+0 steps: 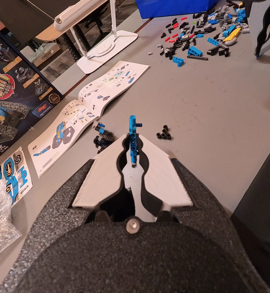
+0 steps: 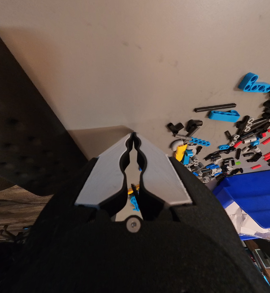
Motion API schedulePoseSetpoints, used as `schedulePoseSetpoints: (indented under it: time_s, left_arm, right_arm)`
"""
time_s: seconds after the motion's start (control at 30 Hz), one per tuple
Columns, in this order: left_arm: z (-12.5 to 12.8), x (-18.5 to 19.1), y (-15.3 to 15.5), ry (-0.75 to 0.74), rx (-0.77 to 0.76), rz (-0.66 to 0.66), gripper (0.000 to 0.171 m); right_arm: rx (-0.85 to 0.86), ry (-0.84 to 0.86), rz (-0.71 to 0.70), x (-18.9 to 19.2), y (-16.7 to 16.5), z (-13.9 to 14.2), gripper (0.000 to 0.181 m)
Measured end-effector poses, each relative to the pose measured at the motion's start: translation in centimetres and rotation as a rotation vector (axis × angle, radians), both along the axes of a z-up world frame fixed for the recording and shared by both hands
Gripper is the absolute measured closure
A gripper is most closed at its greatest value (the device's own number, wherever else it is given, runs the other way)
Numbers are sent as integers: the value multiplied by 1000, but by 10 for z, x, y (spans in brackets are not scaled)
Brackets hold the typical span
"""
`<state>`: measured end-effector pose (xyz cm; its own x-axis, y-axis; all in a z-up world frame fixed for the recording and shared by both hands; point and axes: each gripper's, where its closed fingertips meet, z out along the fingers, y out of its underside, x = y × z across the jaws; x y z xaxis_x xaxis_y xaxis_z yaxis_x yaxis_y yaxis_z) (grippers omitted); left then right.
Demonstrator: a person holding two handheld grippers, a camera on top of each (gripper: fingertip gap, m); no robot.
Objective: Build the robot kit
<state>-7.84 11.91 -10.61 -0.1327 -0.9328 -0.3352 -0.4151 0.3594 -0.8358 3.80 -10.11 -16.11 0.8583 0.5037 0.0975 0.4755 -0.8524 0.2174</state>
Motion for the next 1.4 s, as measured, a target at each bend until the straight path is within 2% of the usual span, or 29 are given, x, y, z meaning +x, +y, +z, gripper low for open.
schedulePoseSetpoints:
  time_s: [0.1,0.17,0.43,0.67,0.93,1.0,1.13,1.23,1.33,1.4]
  left_arm:
    - [0,0,-1,2,6,-2,164]
    - [0,0,-1,1,6,-4,164]
    - [-1,0,-2,5,7,-10,164]
    - [-3,0,-4,10,25,-16,164]
    - [-2,0,-3,8,24,-12,164]
    - [-2,0,-3,5,23,-11,164]
    - [0,0,-4,-2,6,-21,164]
    - [12,0,-14,-46,-181,-66,164]
    - [25,-1,-27,-65,-516,-134,165]
    - [31,-3,-31,-56,-703,-181,165]
  right_arm:
    - [8,-4,3,0,0,-1,180]
    - [34,16,1,-3,3,0,170]
    - [188,106,-30,0,-1,15,156]
    - [364,203,-89,4,-2,14,160]
    - [380,249,-115,7,-1,1,165]
    - [364,262,-118,6,-3,-2,176]
    - [414,291,-110,2,4,4,176]
    - [529,336,-85,-11,24,22,177]
    - [796,459,-33,-56,75,65,177]
    - [958,435,31,-86,110,87,178]
